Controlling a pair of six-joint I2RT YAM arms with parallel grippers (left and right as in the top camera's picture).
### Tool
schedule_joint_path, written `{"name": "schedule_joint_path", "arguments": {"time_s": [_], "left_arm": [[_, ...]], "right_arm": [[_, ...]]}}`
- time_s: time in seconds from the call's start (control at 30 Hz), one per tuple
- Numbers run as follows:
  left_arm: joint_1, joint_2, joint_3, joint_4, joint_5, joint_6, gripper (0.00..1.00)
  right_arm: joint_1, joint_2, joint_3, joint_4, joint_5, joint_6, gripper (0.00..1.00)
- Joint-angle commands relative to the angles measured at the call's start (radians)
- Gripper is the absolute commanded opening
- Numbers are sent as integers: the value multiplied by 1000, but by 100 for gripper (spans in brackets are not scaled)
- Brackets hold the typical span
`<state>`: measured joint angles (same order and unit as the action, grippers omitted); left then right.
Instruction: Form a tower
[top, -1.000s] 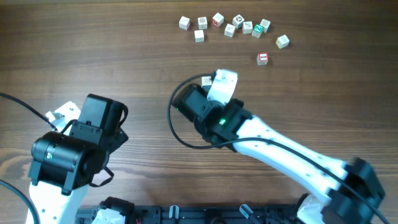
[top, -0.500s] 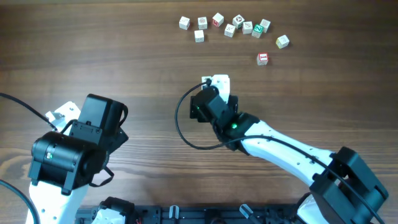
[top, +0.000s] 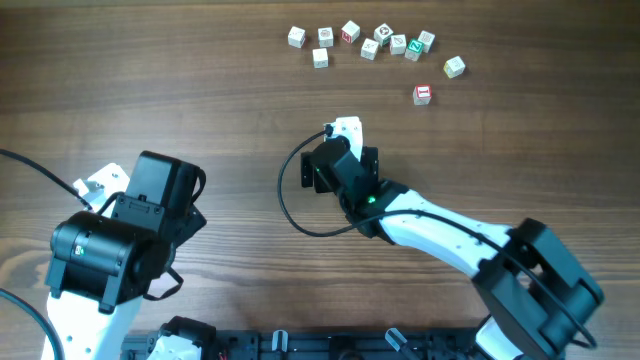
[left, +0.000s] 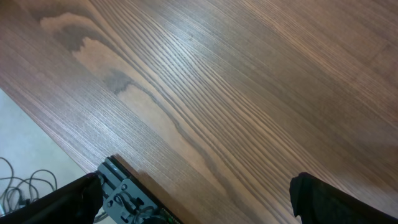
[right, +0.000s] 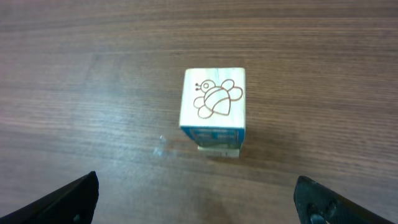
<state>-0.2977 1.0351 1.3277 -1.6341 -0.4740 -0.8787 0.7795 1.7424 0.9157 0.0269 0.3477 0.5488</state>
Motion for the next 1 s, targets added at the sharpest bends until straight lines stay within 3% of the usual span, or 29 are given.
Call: {"name": "schedule_joint_path", "arguments": {"time_s": [0.0, 0.73, 0.97], "left_arm": [[5, -4, 0, -1, -2, -19, 100], [5, -4, 0, -1, -2, -19, 100], [5, -4, 0, -1, -2, -19, 100]], "right_arm": [[-3, 71, -7, 68, 3, 10, 99], [-16, 182, -7, 227, 55, 0, 99], [-16, 182, -6, 265, 55, -26, 79]]}}
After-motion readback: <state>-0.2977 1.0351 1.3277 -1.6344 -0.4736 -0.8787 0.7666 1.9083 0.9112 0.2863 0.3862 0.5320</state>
